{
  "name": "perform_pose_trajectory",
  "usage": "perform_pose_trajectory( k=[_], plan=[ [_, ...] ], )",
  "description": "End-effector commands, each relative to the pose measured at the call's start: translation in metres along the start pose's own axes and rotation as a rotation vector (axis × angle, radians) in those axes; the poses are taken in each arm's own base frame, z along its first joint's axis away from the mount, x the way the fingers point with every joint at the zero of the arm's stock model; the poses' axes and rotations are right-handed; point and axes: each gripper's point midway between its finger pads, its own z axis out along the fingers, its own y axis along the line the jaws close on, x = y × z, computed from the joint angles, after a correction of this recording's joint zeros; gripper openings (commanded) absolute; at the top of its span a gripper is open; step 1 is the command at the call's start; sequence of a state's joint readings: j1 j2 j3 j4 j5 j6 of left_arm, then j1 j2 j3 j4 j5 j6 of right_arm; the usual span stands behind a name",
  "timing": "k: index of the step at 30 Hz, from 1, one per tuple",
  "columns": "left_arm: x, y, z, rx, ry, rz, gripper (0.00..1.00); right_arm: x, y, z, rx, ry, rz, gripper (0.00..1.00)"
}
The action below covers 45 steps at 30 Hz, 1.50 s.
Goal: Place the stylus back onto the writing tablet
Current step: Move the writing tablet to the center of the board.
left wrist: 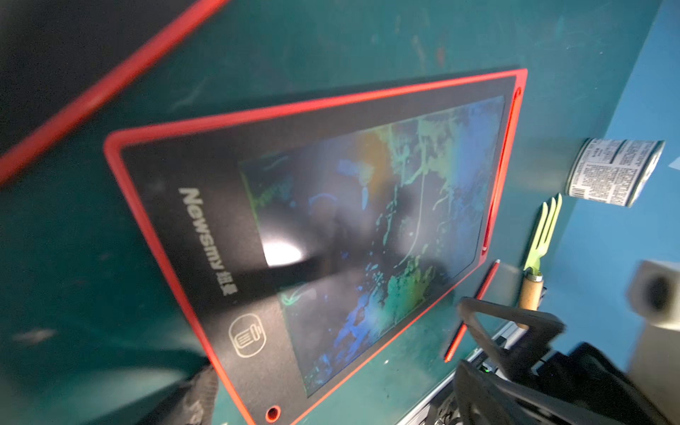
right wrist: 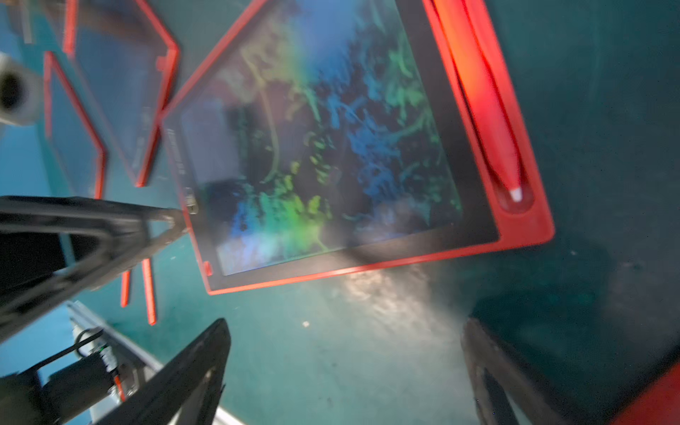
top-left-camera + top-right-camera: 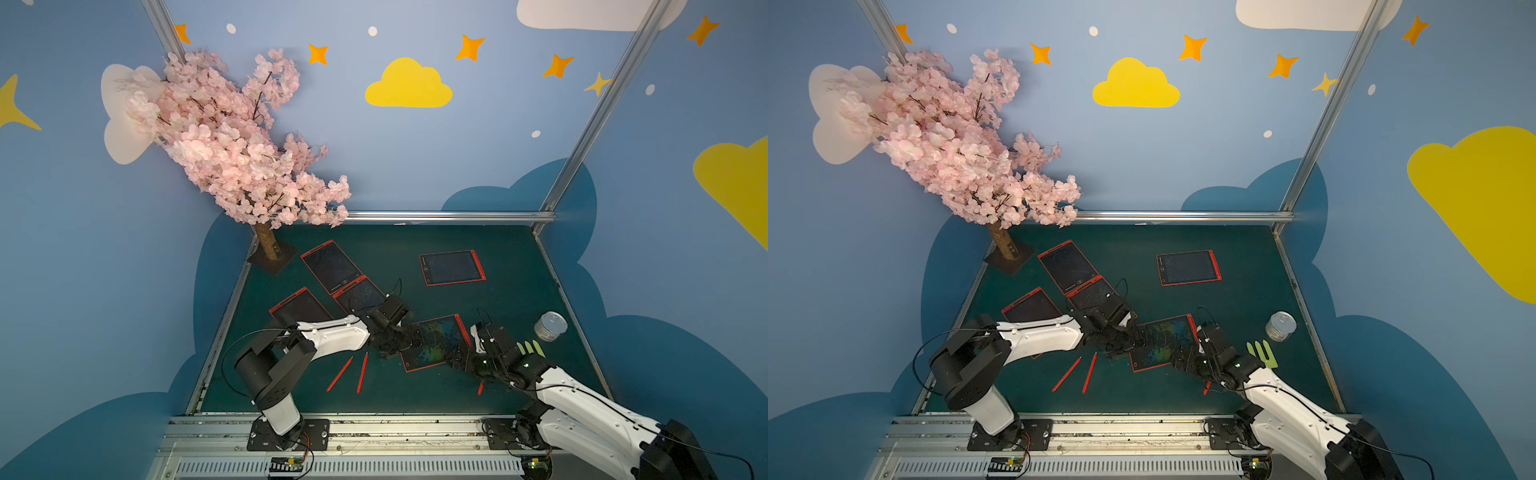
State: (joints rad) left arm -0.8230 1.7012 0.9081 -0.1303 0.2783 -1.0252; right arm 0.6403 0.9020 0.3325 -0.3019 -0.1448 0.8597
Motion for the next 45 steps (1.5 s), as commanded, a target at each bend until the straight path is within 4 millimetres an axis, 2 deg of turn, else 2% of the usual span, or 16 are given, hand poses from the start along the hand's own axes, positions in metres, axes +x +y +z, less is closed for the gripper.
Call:
perform_pose_trajectory(
  k=[1,4,13,25,29,32,33,35,45],
  plan=[
    [-0.002,-0.003,0.009,0.015,0.012,-0.007,0.99,-0.003,-0.012,0.006,0.041,-0.027,0.066,0.97],
    [-0.005,-0.009,0.016,0.027,0.023,-0.004,0.99,-0.007,-0.027,0.005,0.107,-0.057,0.098,0.97],
    [-0.029,-0.034,0.038,0.063,0.006,0.021,0.99,-0.024,-0.047,0.011,0.184,-0.025,0.205,0.97],
    [-0.086,-0.057,0.052,0.073,-0.049,0.047,0.99,-0.064,-0.047,0.032,0.169,0.072,0.277,0.97],
    [-0.109,-0.060,0.057,0.076,-0.059,0.050,0.99,-0.080,-0.040,0.043,0.123,0.143,0.227,0.97],
    [-0.125,-0.065,0.058,0.091,-0.063,0.052,0.99,-0.087,-0.043,0.050,0.113,0.150,0.236,0.96],
    [-0.130,-0.066,0.059,0.094,-0.064,0.052,0.99,-0.099,-0.038,0.050,0.103,0.127,0.225,0.96],
    [-0.139,-0.068,0.060,0.102,-0.068,0.051,0.99,-0.104,-0.038,0.052,0.102,0.126,0.227,0.96],
    [-0.169,-0.078,0.069,0.138,-0.082,0.041,0.99,-0.130,-0.041,0.064,0.100,0.125,0.249,0.96]
  ],
)
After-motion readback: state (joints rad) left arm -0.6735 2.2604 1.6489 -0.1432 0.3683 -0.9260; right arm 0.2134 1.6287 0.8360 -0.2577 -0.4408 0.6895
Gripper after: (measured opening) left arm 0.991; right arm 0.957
